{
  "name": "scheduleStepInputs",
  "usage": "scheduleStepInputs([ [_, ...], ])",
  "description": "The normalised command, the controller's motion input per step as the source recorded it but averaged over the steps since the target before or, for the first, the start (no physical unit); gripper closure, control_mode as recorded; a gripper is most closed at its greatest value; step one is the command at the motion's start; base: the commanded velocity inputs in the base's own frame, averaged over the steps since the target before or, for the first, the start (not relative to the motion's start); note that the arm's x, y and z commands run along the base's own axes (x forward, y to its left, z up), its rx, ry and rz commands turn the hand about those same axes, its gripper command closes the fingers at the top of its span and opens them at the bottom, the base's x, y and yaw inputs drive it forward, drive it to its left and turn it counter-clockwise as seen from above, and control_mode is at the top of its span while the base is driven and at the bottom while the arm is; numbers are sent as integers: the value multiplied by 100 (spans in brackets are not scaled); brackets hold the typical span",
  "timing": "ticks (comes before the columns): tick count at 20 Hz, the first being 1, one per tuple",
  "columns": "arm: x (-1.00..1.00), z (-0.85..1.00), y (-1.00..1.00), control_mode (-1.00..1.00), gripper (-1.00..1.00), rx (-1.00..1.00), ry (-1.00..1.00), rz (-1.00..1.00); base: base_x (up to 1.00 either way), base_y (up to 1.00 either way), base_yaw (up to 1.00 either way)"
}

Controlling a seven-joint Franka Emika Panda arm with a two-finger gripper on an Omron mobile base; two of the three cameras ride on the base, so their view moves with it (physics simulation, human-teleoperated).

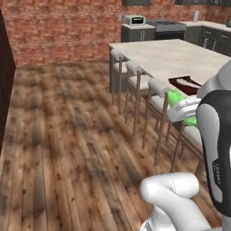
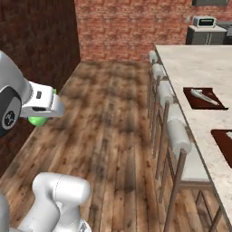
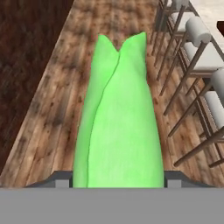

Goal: Gather the lime and corn from the fridge and place them on a tray on the dining counter. Then gather the steaks from the fridge and place them on the other tray.

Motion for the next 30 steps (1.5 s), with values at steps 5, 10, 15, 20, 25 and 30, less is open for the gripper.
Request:
scheduleStepInputs([
  [5,0,0,0,100,100,0,0,0,73,66,-44],
  [10,0,0,0,100,100,0,0,0,76,55,-43],
  [15,0,0,0,100,100,0,0,0,78,56,-43],
  [20,0,0,0,100,100,0,0,0,75,56,-44],
  [25,0,0,0,100,100,0,0,0,66,51,-46],
  [30,0,0,0,100,100,0,0,0,63,46,-47],
])
